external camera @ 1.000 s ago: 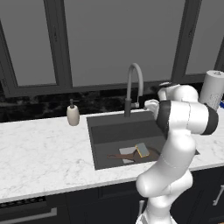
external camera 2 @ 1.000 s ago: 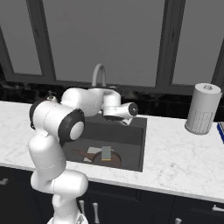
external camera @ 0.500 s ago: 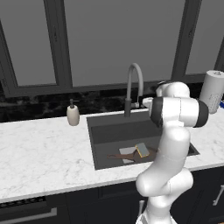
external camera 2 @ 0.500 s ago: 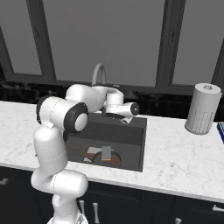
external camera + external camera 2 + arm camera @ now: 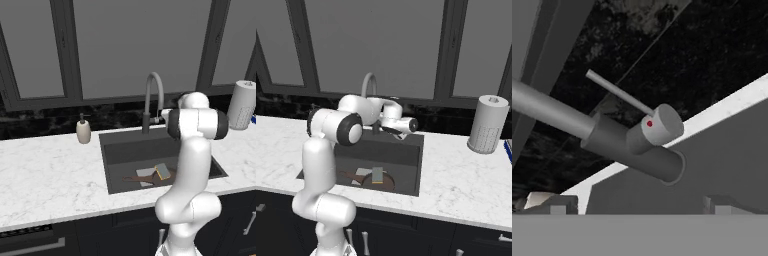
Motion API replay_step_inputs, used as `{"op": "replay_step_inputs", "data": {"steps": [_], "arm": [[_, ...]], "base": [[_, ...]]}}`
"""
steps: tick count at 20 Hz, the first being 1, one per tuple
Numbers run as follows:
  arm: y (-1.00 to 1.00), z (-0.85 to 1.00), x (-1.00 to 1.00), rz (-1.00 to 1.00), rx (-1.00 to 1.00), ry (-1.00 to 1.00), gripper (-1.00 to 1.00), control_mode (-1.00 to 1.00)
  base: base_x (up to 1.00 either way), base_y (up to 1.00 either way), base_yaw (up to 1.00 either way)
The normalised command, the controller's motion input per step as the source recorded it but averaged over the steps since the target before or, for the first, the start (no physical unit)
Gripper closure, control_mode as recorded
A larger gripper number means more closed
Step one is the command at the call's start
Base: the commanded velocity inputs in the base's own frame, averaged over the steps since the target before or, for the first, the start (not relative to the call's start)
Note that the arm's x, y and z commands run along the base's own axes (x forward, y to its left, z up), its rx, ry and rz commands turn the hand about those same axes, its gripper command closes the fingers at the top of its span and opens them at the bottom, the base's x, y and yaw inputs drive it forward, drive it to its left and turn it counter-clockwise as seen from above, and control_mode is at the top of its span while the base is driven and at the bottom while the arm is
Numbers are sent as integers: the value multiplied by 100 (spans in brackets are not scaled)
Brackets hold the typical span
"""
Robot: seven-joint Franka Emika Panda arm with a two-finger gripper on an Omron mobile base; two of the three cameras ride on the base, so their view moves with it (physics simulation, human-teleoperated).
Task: Pick the pan and sponge and place them into the sink. Then turn on the water.
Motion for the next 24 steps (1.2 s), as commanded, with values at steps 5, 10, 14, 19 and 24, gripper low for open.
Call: {"op": "replay_step_inputs", "data": {"steps": [5, 10, 14, 19, 24], "arm": [[4, -16, 31, 0, 6, 0, -100, -100], [0, -19, 31, 0, 7, 0, -100, -100], [3, -14, 30, 0, 7, 0, -100, -100], [14, -3, 26, 0, 6, -1, -100, -100], [19, 0, 27, 0, 4, -1, -100, -100]], "base": [[0, 0, 0], [0, 0, 0], [0, 0, 0], [0, 0, 0], [0, 0, 0]]}}
